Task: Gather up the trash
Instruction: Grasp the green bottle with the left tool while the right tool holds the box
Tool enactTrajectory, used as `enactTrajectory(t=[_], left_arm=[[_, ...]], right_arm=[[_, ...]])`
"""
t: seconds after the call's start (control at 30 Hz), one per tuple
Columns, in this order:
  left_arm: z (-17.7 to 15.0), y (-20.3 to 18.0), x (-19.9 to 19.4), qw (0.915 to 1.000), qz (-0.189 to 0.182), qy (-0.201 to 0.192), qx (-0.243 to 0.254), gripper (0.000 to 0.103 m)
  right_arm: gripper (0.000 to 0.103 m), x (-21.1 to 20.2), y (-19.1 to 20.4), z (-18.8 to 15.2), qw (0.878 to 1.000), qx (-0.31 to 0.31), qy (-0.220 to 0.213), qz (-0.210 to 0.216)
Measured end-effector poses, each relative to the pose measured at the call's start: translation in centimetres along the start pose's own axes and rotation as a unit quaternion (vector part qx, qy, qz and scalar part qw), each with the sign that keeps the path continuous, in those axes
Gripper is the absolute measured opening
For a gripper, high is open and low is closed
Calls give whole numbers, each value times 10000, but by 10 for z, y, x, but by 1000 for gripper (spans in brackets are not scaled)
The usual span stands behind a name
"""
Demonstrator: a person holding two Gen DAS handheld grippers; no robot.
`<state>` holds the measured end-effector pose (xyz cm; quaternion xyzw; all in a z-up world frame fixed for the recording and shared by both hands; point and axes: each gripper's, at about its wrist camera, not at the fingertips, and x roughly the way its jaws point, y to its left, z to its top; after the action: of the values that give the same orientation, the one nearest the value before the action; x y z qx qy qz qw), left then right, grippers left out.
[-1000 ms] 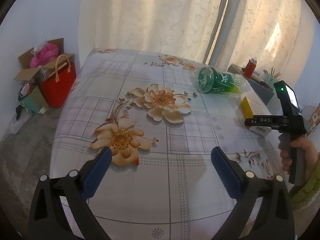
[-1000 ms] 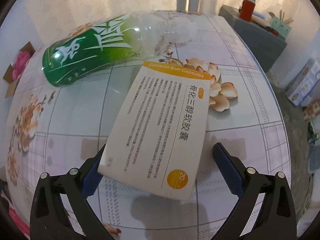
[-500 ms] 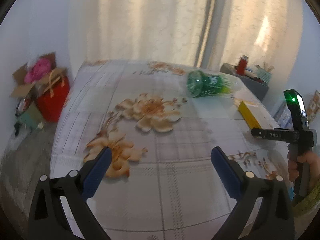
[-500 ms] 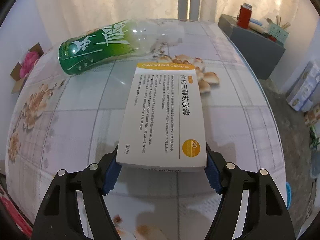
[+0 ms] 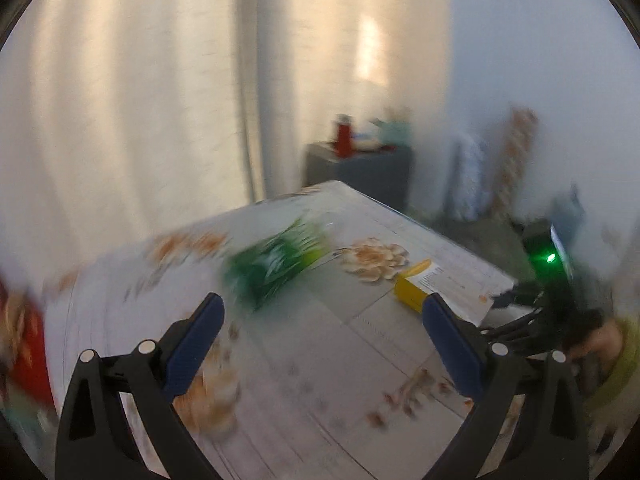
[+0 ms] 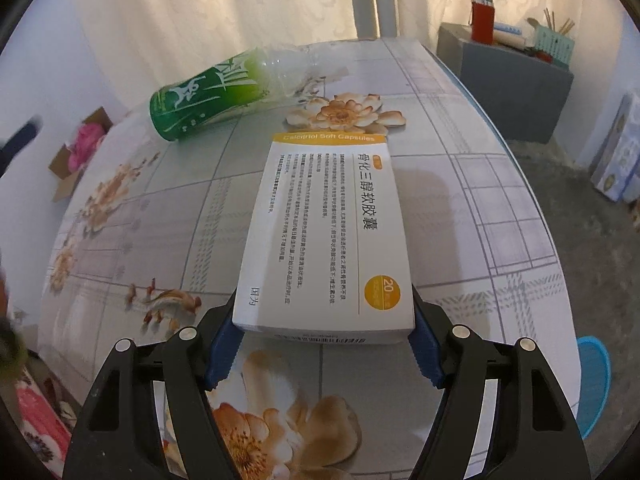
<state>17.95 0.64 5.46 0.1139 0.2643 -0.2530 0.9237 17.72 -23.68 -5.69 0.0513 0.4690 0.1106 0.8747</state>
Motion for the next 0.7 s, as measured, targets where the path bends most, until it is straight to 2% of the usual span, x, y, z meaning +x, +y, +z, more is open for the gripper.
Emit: enactTrajectory(t=[0.07, 0.13, 0.3, 0.5, 0.67, 0.7], left_arm=[[16, -4, 26, 9978, -93, 250, 604, 97], [28, -6, 56, 9921, -110, 632, 1075, 97], [51, -1, 142, 9689, 350, 1603, 1854, 97], [51, 12, 201, 9470, 469, 2382, 2103, 97], [47, 13, 221, 9347, 394, 2816, 2134, 77], [45, 12, 223, 9326, 492, 2831, 2184, 75]], right_arm=[[68, -2, -5, -1, 9999, 30, -3, 122], [68, -3, -10, -2, 9998, 52, -20, 216], [68, -7, -23, -5, 9985, 178, -97, 518], [68, -8, -27, -7, 9971, 193, -107, 726], [68, -12, -34, -9, 9953, 278, -162, 912], [68, -12, -35, -9, 9949, 298, -172, 944]])
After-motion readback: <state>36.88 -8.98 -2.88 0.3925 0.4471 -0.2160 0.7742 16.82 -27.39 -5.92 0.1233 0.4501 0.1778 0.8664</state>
